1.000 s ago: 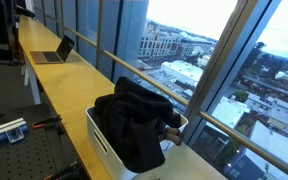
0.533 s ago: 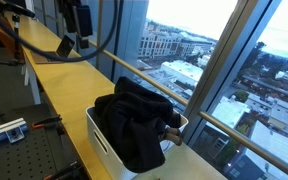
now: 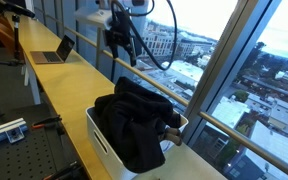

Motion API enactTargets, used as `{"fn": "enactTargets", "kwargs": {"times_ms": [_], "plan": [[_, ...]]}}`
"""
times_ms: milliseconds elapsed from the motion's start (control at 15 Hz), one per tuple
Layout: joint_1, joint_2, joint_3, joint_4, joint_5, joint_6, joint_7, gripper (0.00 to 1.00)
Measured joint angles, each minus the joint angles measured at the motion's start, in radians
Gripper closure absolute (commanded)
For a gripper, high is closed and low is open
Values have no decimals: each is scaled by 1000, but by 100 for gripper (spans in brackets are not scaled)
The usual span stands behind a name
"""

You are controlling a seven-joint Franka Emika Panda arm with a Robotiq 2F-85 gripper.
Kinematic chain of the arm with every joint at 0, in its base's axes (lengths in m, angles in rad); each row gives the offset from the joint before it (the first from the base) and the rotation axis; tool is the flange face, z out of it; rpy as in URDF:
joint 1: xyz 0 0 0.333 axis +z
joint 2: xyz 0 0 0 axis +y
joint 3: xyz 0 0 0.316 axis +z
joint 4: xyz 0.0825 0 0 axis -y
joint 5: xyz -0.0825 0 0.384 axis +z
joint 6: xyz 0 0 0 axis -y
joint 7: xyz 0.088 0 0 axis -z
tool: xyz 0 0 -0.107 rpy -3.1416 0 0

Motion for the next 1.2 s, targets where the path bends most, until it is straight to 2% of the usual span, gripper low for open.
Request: {"fn": "enactTargets", "kwargs": {"times_ms": [200, 400, 867, 1200], "plan": [[-57, 159, -1, 71, -78, 54, 40, 0], [-99, 258, -5, 124, -177, 57, 132, 0], [-99, 381, -7, 146, -270, 60, 298, 0], [-123, 435, -51, 150, -279, 64, 317, 0]]}}
